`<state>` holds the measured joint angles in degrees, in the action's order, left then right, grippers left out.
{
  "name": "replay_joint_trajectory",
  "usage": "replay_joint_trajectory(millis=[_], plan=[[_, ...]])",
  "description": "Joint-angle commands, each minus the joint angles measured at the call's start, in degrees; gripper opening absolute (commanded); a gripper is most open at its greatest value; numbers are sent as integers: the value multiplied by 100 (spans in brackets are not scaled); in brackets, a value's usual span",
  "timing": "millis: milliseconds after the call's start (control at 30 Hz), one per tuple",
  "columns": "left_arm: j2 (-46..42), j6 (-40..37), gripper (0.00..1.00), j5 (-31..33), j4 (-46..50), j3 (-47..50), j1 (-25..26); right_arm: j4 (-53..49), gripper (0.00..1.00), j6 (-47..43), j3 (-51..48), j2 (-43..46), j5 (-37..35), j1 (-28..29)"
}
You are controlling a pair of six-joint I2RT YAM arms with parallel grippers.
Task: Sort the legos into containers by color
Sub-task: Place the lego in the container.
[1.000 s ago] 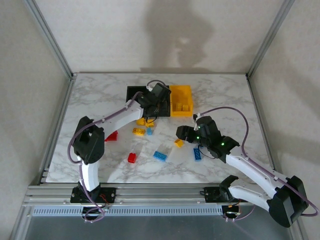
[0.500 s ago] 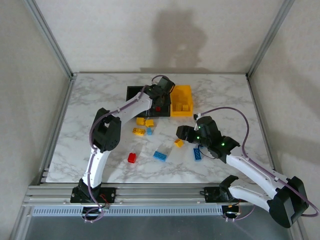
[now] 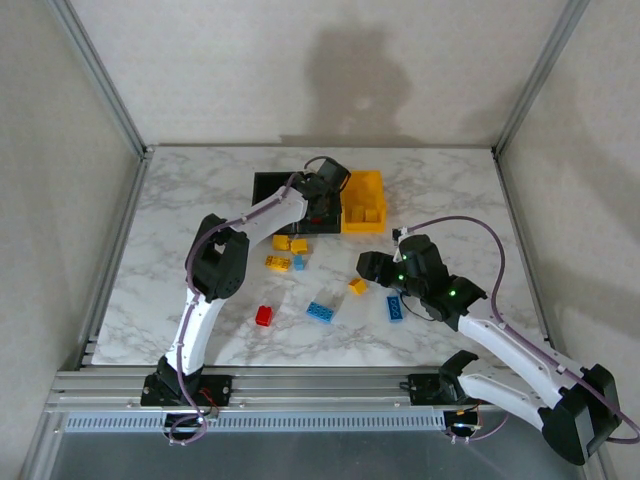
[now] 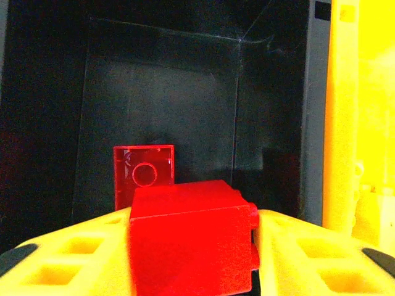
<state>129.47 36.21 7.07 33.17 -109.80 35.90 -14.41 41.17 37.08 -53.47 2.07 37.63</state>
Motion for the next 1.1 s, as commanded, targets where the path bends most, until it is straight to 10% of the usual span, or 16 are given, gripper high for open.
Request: replay_joint_trajectory(millis=[0, 467, 1067], plan=[[-73, 36, 53, -81, 51, -81, -39, -110, 64, 21, -119, 142, -153, -45], [-1393, -15, 61, -354, -300, 796, 52, -623, 64, 15, 119, 247, -312, -47], [-6139, 510, 64, -1287, -1563, 6174, 336, -882, 64, -1101, 834, -1535, -347, -45]])
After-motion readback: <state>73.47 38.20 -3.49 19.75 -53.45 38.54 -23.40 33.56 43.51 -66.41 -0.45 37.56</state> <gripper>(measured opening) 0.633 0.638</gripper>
